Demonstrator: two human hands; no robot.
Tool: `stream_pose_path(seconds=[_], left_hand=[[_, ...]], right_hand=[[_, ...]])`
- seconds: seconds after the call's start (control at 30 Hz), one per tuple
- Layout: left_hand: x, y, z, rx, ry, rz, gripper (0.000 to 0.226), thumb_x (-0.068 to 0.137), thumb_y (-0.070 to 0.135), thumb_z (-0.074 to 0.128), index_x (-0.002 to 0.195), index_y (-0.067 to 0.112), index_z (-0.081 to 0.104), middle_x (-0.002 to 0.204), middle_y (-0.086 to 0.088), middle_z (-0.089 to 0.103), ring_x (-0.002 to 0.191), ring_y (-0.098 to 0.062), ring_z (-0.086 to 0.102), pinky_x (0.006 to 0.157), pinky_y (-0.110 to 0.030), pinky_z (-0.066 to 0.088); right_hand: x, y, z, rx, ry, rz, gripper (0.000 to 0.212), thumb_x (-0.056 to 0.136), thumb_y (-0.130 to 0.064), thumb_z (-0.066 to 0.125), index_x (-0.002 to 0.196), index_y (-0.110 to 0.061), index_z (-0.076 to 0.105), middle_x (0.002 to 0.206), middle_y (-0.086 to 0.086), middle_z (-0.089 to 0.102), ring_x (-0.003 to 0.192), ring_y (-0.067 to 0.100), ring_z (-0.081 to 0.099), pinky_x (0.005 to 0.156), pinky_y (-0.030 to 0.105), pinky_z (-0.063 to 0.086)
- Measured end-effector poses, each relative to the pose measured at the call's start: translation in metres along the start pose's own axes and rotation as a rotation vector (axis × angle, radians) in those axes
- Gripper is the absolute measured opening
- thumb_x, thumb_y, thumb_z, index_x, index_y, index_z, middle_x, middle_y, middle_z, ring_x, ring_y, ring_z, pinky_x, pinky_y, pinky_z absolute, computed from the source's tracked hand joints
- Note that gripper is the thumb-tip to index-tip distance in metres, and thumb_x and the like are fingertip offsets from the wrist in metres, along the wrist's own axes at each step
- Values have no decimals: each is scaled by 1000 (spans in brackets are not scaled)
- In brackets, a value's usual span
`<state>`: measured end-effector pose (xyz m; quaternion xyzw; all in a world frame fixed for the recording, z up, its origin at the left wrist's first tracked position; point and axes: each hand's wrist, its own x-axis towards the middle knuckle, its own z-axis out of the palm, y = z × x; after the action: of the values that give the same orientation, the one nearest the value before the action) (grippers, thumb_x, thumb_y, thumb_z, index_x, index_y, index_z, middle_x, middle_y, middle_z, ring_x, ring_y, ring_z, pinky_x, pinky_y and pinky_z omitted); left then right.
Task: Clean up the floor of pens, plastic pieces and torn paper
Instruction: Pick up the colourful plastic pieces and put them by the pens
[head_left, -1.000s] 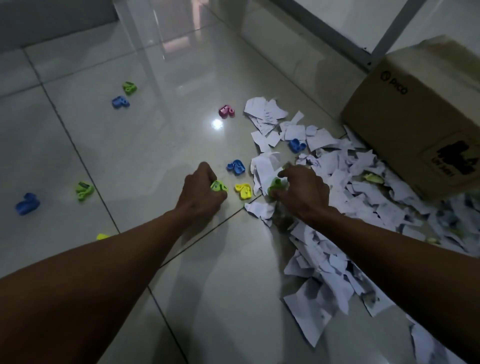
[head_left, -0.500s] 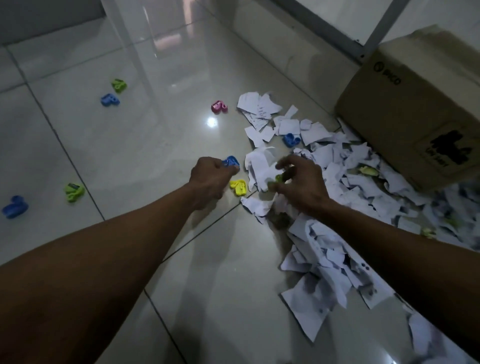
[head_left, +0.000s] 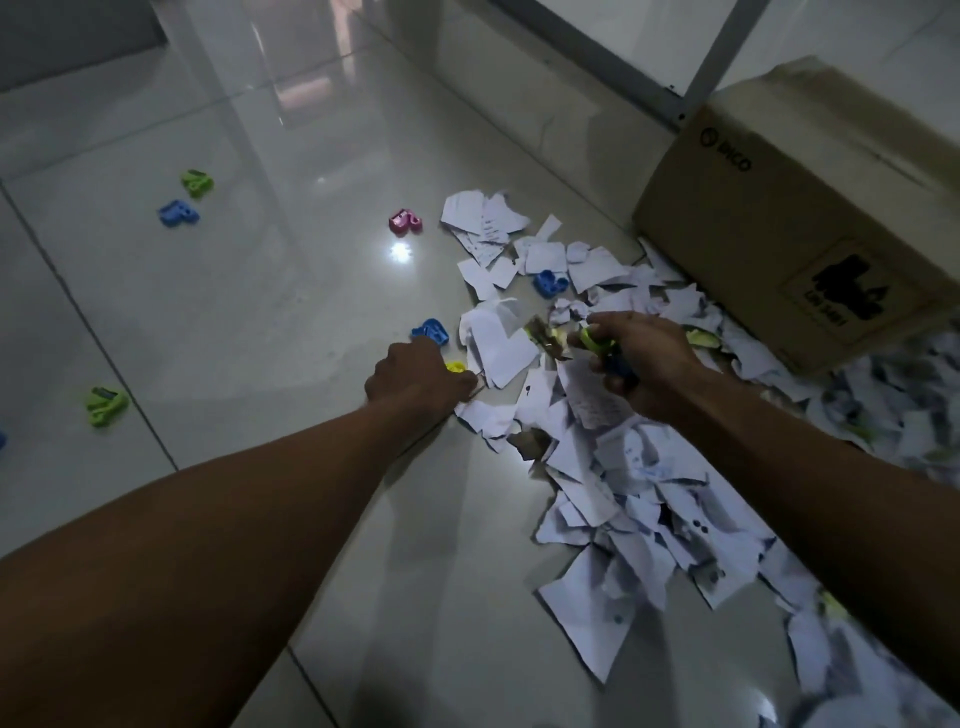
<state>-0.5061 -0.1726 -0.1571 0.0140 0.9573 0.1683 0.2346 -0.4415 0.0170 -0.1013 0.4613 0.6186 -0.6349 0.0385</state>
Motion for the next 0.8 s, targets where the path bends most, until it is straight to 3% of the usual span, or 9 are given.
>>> stream_pose_path(seconds=[0.1,0.27,0.4,0.47,0.57,0.63,0.73,0.8], left_hand=[[0,1,-1,30,7,-14,60,80,55,60,121,12,50,118,-10,56,105,-27,57,82,-34,46],[-8,-1,-3,125,67,82,30,93,42,39,96,13,48,94,-7,48,84,-22,45,74,-31,34],[-7,-8,-3,168,78,102,27,92,36,39,94,13,52,91,-7,48,82,-23,44,74,-31,34],[-3,-12,-3,108,86,69,28,91,41,39,93,16,50,96,-9,51,87,-27,48,77,-32,36],[9,-21,-5,-90,106,-57,45,89,53,41,97,12,55,102,-10,58,93,-30,56,79,-35,42],[19,-30,-10,-319,103,-174,51,88,54,46,100,7,60,102,-12,63,89,-32,60,71,-32,45],[22,-43,-22,-766,-21,-314,46,87,55,55,75,10,53,80,-10,55,60,-27,52,49,-25,39],[20,-53,-32,-993,-168,-379,44,86,54,58,69,15,49,73,-8,48,53,-20,42,42,-22,35]], right_hand=[[-1,2,-6,49,-50,22,28,91,-1,50,104,-16,71,101,11,72,60,16,60,39,18,32],[-3,0,-8,63,-114,97,20,89,-1,53,94,-11,70,97,11,71,65,16,66,44,18,36],[-5,-2,0,48,-176,80,18,86,-4,60,102,-5,68,91,12,67,59,15,61,43,19,33],[-4,-6,7,27,-200,67,14,82,-4,62,95,-7,67,92,12,66,59,14,57,41,18,32],[-1,-12,21,-71,-230,29,9,81,-10,66,90,-9,63,98,12,63,67,16,55,48,20,34],[1,-13,34,-263,-259,-72,17,83,-19,70,96,-8,65,95,9,63,71,17,55,52,22,39],[4,-10,66,-477,-323,-283,24,80,-25,75,95,-8,66,87,7,67,68,15,59,49,21,45],[11,-5,89,-643,-305,-448,29,77,-28,79,96,-10,67,93,7,69,74,15,65,59,25,52]])
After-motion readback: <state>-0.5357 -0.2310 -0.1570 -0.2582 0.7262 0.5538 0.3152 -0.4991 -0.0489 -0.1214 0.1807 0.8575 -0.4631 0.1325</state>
